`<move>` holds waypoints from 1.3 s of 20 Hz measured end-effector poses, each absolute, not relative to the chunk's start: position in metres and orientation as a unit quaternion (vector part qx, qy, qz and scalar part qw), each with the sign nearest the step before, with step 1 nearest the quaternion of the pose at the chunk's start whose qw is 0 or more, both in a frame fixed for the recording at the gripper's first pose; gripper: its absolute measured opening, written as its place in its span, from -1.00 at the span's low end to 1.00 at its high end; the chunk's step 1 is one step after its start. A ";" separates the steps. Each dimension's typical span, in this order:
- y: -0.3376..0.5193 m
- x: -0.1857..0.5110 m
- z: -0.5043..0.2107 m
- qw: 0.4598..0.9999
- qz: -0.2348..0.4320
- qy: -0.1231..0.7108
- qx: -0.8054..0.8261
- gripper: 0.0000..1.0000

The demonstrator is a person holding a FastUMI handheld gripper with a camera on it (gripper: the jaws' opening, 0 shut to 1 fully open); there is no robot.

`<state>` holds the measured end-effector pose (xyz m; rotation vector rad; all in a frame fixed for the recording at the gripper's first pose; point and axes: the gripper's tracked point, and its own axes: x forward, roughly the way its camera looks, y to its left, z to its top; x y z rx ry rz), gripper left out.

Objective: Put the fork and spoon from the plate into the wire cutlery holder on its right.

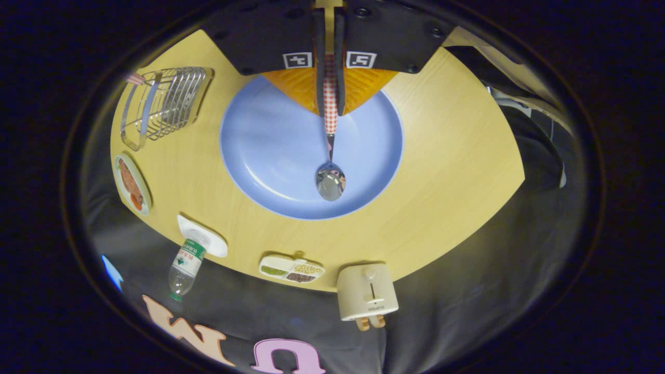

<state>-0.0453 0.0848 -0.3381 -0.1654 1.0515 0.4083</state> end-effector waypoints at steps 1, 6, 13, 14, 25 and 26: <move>0.082 -0.045 -0.334 0.839 0.198 0.499 -0.083 -0.80; 0.059 -0.044 -0.305 0.828 0.207 0.508 -0.113 -0.81; 0.016 -0.036 -0.262 0.820 0.197 0.525 -0.114 -0.81; 0.008 -0.035 -0.257 0.820 0.193 0.526 -0.119 -0.81; -0.070 -0.037 -0.219 0.792 0.176 0.560 -0.168 -0.81; -0.076 -0.037 -0.216 0.788 0.175 0.565 -0.169 -0.81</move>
